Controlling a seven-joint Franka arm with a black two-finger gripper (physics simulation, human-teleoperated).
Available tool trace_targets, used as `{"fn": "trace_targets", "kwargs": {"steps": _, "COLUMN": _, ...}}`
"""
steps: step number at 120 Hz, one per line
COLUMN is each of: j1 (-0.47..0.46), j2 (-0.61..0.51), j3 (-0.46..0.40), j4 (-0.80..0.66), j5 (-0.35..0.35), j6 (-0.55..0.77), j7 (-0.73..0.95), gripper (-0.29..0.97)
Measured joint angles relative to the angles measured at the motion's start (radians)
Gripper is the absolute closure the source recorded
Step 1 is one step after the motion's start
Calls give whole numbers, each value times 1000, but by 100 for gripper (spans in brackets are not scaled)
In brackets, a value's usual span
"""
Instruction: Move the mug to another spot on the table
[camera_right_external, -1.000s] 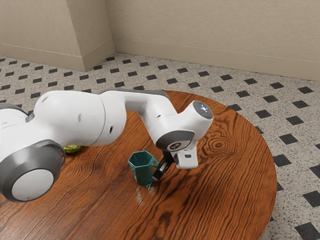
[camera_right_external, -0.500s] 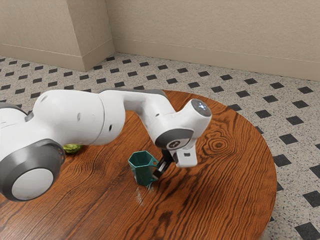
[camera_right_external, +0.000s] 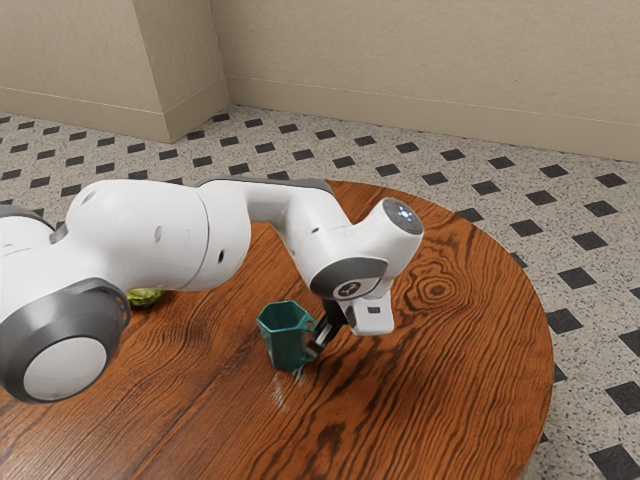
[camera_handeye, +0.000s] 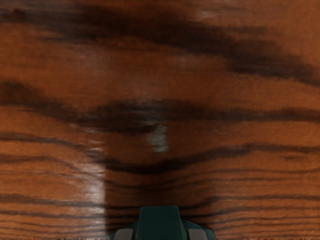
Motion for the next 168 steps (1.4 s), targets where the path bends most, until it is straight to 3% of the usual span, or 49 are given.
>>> {"fn": "trace_targets", "kwargs": {"steps": 80, "j1": -3, "j2": -52, "j3": 27, "j4": 41, "j5": 87, "j6": -106, "j7": -3, "gripper": 66}}
{"fn": "trace_targets", "kwargs": {"steps": 129, "j1": 69, "j2": -54, "j3": 32, "j4": 84, "j5": 170, "j6": -122, "j7": 13, "gripper": 66}}
{"fn": "trace_targets", "kwargs": {"steps": 168, "j1": 89, "j2": -32, "j3": 32, "j4": 85, "j5": 184, "j6": -107, "j7": 33, "gripper": 66}}
